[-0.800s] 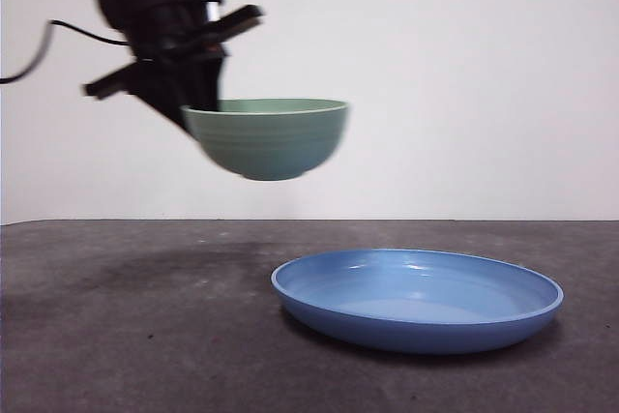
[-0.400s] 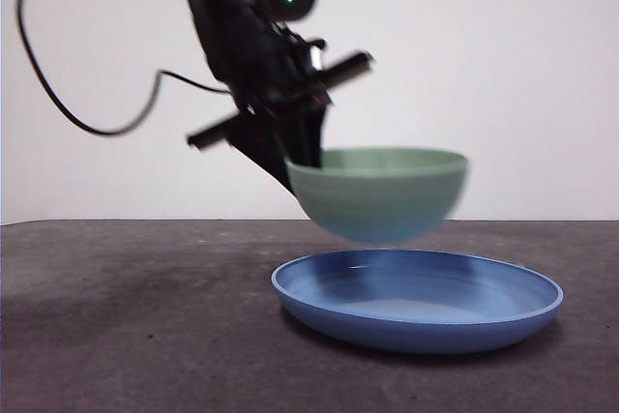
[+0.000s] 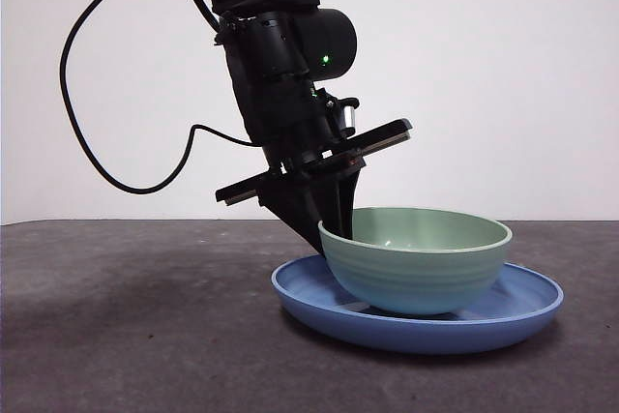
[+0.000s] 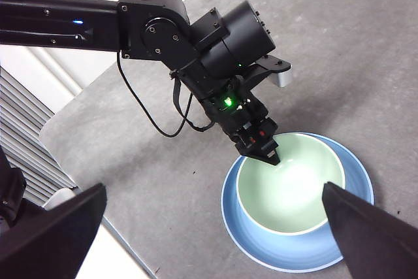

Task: Place the green bowl on the blue plate

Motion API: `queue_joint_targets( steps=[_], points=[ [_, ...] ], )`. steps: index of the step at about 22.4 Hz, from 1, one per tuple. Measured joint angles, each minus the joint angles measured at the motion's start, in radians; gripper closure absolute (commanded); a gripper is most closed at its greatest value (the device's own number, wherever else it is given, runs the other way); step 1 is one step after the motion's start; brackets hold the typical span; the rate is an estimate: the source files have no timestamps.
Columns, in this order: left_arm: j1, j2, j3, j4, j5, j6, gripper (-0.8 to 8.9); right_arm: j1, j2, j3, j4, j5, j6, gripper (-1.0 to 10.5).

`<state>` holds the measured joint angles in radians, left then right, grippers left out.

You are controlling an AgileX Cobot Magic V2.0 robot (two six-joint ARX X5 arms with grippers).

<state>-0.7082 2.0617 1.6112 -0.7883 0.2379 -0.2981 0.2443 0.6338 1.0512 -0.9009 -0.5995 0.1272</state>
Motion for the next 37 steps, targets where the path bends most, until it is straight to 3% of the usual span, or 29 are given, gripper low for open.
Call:
queue_joint_targets(
  steps=[9, 10, 14, 20, 23, 31, 37],
  points=[
    [0.001, 0.0, 0.0, -0.001, 0.0, 0.0, 7.78, 0.0, 0.0, 0.0, 0.0, 0.0, 0.0, 3.4],
    [0.001, 0.0, 0.0, -0.001, 0.0, 0.0, 7.41, 0.0, 0.0, 0.0, 0.0, 0.0, 0.0, 3.4],
    [0.011, 0.0, 0.028, -0.026, 0.0, 0.0, 4.36, 0.0, 0.0, 0.0, 0.0, 0.0, 0.0, 3.4],
    [0.03, -0.036, 0.135, -0.184, 0.0, 0.049, 4.18, 0.0, 0.0, 0.0, 0.0, 0.0, 0.0, 3.4],
    [0.032, -0.165, 0.137, -0.28, -0.001, 0.108, 2.72, 0.0, 0.0, 0.0, 0.0, 0.0, 0.0, 3.4],
    [0.032, -0.566, 0.136, -0.476, 0.0, 0.257, 2.72, 0.0, 0.0, 0.0, 0.0, 0.0, 0.0, 3.4],
    [0.033, -0.969, -0.117, -0.399, -0.001, 0.307, 2.73, 0.0, 0.0, 0.0, 0.0, 0.0, 0.0, 3.4]
  ],
)
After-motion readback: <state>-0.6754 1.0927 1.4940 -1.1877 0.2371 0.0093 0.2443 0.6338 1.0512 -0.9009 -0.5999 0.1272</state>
